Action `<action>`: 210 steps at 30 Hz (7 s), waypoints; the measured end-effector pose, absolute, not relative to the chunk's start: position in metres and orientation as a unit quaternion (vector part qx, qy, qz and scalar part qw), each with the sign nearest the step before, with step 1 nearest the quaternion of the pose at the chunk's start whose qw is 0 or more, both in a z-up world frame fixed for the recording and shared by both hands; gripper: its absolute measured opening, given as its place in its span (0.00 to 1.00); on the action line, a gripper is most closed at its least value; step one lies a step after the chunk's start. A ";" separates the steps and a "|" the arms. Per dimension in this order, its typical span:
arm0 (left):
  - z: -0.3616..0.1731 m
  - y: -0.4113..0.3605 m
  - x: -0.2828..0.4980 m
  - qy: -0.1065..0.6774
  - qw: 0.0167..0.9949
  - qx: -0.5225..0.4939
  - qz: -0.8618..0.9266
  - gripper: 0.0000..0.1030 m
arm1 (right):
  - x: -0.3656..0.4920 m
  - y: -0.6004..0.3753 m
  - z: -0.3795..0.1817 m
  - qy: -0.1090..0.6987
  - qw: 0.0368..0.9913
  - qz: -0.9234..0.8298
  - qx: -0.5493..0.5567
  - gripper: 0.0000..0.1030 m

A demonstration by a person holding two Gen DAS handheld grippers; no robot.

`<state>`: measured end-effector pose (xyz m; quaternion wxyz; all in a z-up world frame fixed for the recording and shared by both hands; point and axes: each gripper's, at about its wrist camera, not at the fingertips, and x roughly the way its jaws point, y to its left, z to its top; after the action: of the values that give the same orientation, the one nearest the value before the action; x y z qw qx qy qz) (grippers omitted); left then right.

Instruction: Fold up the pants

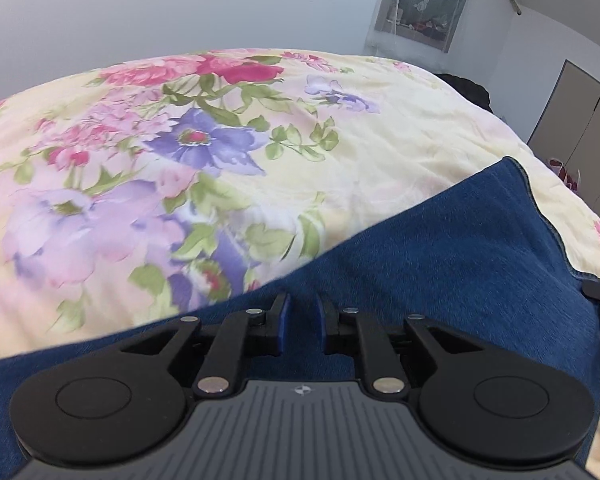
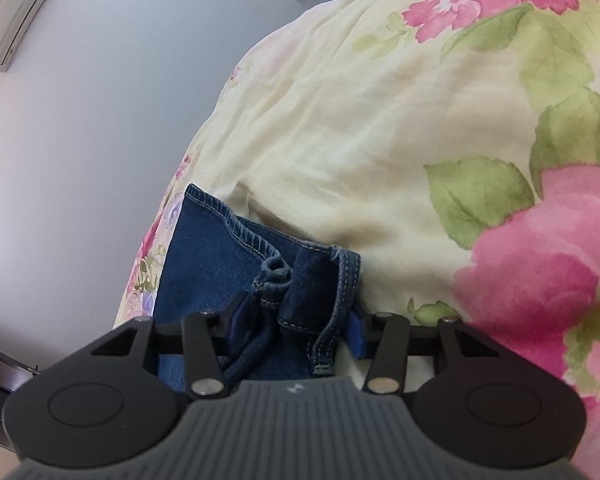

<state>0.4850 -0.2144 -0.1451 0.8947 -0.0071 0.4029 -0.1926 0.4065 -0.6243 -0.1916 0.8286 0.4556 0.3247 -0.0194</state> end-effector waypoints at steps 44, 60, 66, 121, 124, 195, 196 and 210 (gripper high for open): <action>-0.063 0.029 0.272 0.411 0.897 -0.131 -0.091 0.12 | 0.365 -0.332 0.028 0.250 0.951 0.147 0.108 0.16; -0.100 0.099 0.230 0.441 0.875 -0.186 -0.068 0.22 | 0.359 -0.172 -0.131 0.450 0.863 0.221 0.066 0.17; -0.089 0.088 0.251 0.430 0.874 -0.207 -0.089 0.30 | 0.370 -0.174 -0.118 0.490 0.833 0.231 0.112 0.38; -0.132 -0.006 0.420 0.408 0.903 -0.079 -0.110 0.10 | 0.448 -0.244 -0.150 0.458 0.870 0.180 0.042 0.08; -0.117 -0.008 0.416 0.414 0.901 -0.076 -0.102 0.18 | 0.447 -0.251 -0.138 0.461 0.867 0.184 0.053 0.08; -0.141 -0.015 0.293 0.426 0.898 -0.088 -0.072 0.25 | 0.272 -0.341 -0.164 0.387 0.918 0.069 0.044 0.00; -0.141 -0.013 0.292 0.429 0.896 -0.095 -0.072 0.26 | 0.271 -0.341 -0.163 0.385 0.919 0.068 0.046 0.00; -0.107 0.032 0.282 0.412 0.896 -0.160 -0.047 0.64 | 0.264 -0.369 -0.127 0.380 0.916 0.038 0.122 0.32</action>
<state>0.2824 0.0321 -0.1066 0.8959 -0.1596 0.4118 -0.0473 0.2642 -0.3694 -0.1272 0.9161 0.1218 0.3801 0.0376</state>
